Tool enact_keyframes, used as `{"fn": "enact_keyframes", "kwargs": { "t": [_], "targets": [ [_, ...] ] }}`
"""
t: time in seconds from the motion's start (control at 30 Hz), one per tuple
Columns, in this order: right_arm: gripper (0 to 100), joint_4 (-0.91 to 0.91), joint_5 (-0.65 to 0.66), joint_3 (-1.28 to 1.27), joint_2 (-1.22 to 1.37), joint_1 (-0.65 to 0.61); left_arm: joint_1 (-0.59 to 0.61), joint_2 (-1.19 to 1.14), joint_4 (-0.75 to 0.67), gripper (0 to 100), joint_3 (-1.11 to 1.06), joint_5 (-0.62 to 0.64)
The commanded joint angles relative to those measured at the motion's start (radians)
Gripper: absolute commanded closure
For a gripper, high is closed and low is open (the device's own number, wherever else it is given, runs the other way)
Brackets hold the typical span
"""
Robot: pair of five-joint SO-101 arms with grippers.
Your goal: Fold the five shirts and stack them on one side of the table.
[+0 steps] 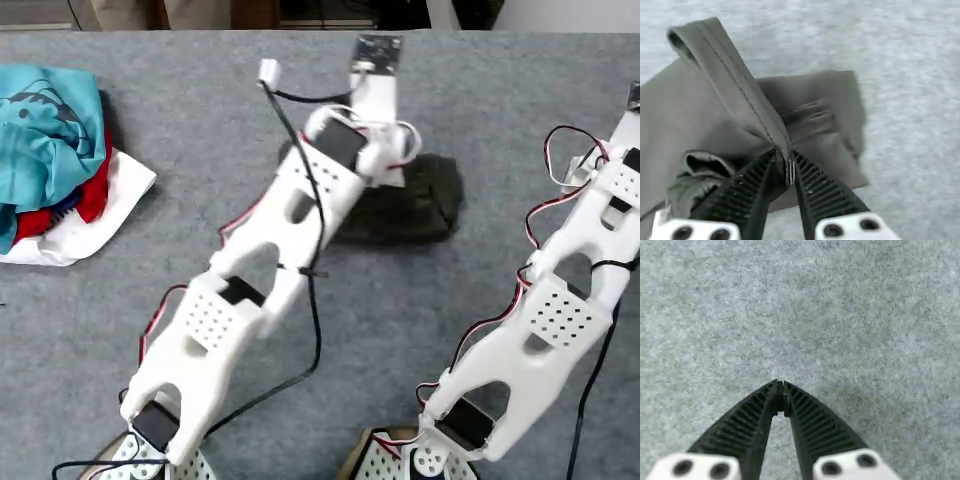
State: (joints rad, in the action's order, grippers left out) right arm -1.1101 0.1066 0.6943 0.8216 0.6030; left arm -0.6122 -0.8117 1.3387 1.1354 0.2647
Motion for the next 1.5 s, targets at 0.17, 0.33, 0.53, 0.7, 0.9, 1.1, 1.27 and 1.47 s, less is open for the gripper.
{"fn": "enact_keyframes", "kwargs": {
  "t": [0.17,0.33,0.53,0.7,0.9,1.1,1.27,1.47],
  "targets": [
    [99.4,0.02,-0.003,0.007,-0.008,0.007,-0.091,0.012,-0.144,98,0.038,0.012],
    [99.4,0.02,-0.003,0.007,-0.008,0.007,-0.103,-0.05,-0.209,98,0.048,0.012],
    [99.4,0.028,-0.003,0.004,-0.008,0.007,-0.121,-0.087,-0.253,98,0.049,0.014],
    [99.4,0.032,-0.003,0.004,-0.008,0.007,-0.14,-0.094,-0.299,98,0.049,0.014],
    [99.4,0.029,-0.003,0.002,-0.008,0.005,-0.15,-0.094,-0.287,95,0.046,0.015],
    [99.4,0.031,-0.003,0.002,-0.008,0.007,-0.109,-0.084,-0.269,83,0.049,0.161],
    [99.4,0.026,-0.003,0.002,-0.008,0.005,0.014,-0.084,-0.178,84,0.187,0.163],
    [99.4,-0.08,0.078,0.065,-0.036,-0.044,0.19,-0.119,-0.061,98,0.249,0.164]
  ]
}}
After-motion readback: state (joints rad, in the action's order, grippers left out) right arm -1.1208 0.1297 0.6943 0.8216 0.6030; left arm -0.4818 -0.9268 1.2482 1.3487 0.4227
